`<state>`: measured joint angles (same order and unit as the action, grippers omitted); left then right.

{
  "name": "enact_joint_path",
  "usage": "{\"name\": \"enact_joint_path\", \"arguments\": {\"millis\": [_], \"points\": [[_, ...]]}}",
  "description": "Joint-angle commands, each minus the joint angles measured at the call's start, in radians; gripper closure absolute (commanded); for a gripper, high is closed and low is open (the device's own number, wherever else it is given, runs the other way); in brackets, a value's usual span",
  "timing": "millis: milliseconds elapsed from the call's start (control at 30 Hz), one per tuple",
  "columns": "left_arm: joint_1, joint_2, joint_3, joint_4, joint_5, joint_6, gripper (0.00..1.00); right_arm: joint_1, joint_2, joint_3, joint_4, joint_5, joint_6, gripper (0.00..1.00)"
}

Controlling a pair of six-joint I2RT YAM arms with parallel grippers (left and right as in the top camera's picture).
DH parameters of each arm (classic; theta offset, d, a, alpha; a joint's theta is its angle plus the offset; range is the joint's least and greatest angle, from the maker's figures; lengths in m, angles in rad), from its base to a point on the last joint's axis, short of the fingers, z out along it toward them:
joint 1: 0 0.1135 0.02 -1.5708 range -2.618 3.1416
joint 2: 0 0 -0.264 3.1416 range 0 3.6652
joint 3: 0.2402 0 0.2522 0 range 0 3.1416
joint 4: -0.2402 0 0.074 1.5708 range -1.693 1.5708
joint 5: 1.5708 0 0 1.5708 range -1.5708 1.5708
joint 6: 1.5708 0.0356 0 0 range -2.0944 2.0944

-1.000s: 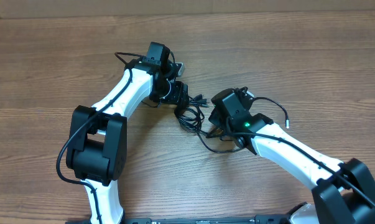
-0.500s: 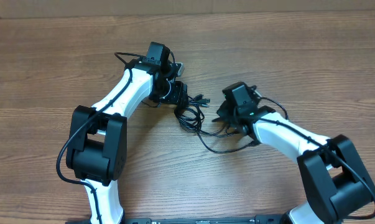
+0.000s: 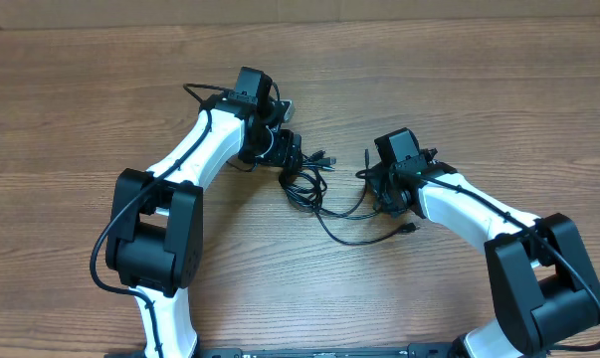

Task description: Untangle cables

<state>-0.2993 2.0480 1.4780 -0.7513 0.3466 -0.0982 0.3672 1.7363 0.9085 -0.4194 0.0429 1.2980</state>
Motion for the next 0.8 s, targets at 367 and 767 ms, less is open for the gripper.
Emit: {"name": "enact_joint_path", "arguments": {"millis": [367, 767], "points": [[0.003, -0.023, -0.017, -0.034, -0.014, -0.015, 0.35, -0.003, 0.01, -0.011, -0.006, -0.027, 0.022, 0.02], [0.002, -0.023, -0.127, -0.007, -0.014, -0.081, 0.93, -0.003, 0.01, -0.011, -0.005, -0.026, 0.01, 0.0]]}}
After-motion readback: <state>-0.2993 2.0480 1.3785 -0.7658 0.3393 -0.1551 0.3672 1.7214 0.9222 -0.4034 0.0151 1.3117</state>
